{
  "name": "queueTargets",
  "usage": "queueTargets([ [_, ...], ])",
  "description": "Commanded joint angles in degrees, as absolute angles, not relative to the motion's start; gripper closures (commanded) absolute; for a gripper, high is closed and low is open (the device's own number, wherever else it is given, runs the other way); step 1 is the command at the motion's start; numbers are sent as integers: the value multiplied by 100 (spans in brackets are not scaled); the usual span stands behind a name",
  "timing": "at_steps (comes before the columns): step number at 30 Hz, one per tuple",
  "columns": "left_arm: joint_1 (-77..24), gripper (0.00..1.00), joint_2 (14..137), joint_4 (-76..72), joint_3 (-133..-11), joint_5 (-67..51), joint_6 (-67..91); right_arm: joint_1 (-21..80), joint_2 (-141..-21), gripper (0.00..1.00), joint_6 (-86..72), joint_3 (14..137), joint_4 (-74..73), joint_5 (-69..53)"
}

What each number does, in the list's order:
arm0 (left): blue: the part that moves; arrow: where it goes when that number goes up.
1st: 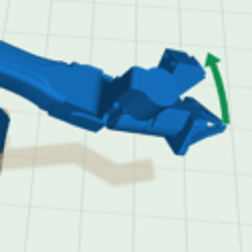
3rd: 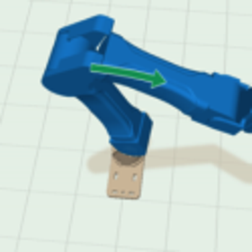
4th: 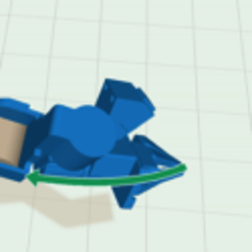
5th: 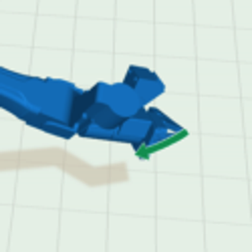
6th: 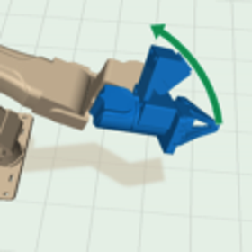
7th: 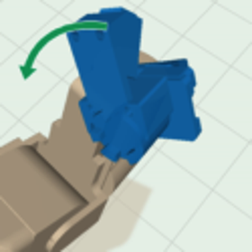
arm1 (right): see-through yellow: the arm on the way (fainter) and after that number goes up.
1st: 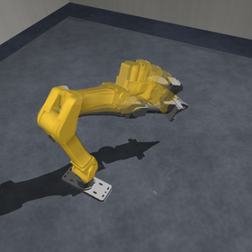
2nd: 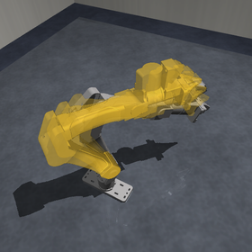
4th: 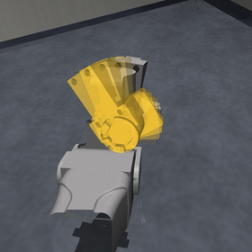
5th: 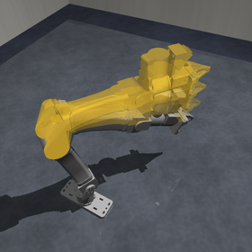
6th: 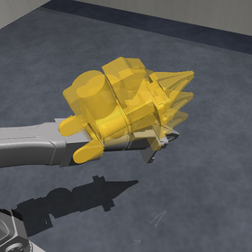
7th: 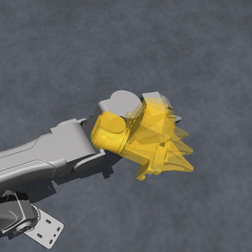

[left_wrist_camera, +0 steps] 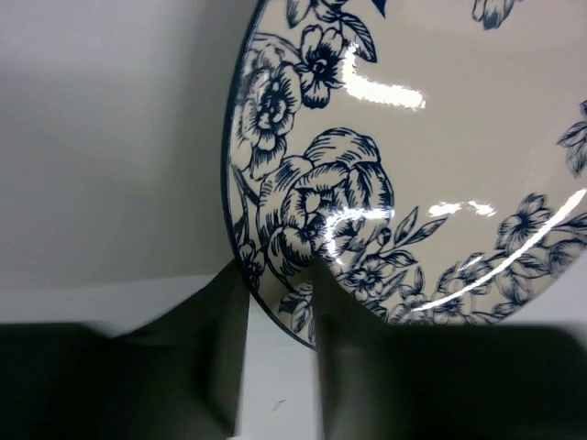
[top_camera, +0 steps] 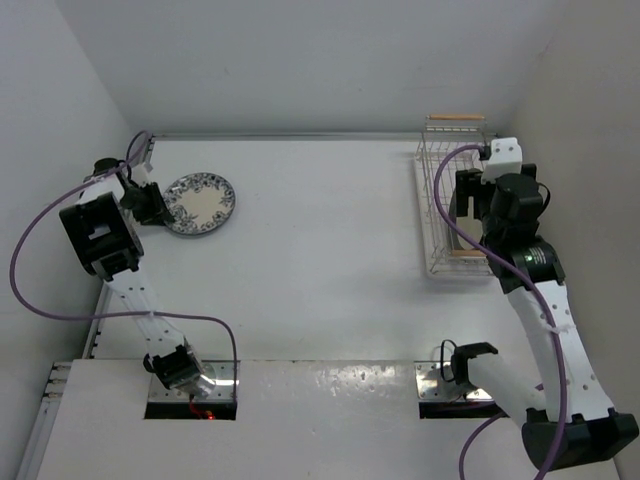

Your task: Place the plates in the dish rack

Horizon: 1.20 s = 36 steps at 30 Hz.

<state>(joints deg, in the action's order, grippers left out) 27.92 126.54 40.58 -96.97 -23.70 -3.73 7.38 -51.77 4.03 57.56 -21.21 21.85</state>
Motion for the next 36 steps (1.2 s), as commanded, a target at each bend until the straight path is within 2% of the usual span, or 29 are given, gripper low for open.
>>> queueTargets([
  [1, 2497, 79, 13130, 4218, -9650, -2697, -492, 773, -5106, 16, 308, 5652, -2066, 2084],
  [2, 2426, 94, 13183, 4288, -9703, -2750, -570, 773, -5106, 16, 255, 5651, -2074, 2040],
  [3, 2426, 100, 13184, 4289, -9703, -2751, -571, 800, -5115, 17, 246, 5634, -2092, 1996],
  [8, 1864, 100, 12623, 4351, -9396, -2909, -1247, 870, -5115, 17, 141, 5625, -2223, 1284],
  [10, 1601, 100, 12052, 4403, -9229, -2961, -1641, 896, -5176, 18, 88, 5643, -2416, 635],
  [11, 1330, 100, 11841, 4464, -9063, -3101, -1765, 923, -5272, 18, 62, 5677, -2513, -246],
  [13, 1030, 100, 11243, 4657, -9000, -3304, -2011, 1115, -5440, 18, -210, 5634, -2540, -919],
  [14, 724, 100, 11067, 4876, -9000, -3409, -2248, 1195, -5597, 18, -298, 5599, -2401, -1741],
  [16, 415, 100, 10724, 5035, -8948, -3568, -2425, 1546, -5844, 19, -867, 5328, -2120, -2090],
  [17, 265, 100, 10392, 5088, -8947, -3647, -2539, 1643, -5923, 19, -1175, 5239, -1518, -2301],
  [23, -859, 100, 9520, 5387, -8623, -3832, -2926, 2565, -7072, 19, -2153, 4684, 324, -2505],
  [34, -1441, 100, 8771, 5502, -8271, -4463, -3146, 3287, -8972, 21, -2882, 4658, 2327, -2461],
  [36, -1441, 100, 8711, 5502, -8271, -4517, -3146, 3418, -9349, 25, -2962, 4754, 2329, -2566],
])
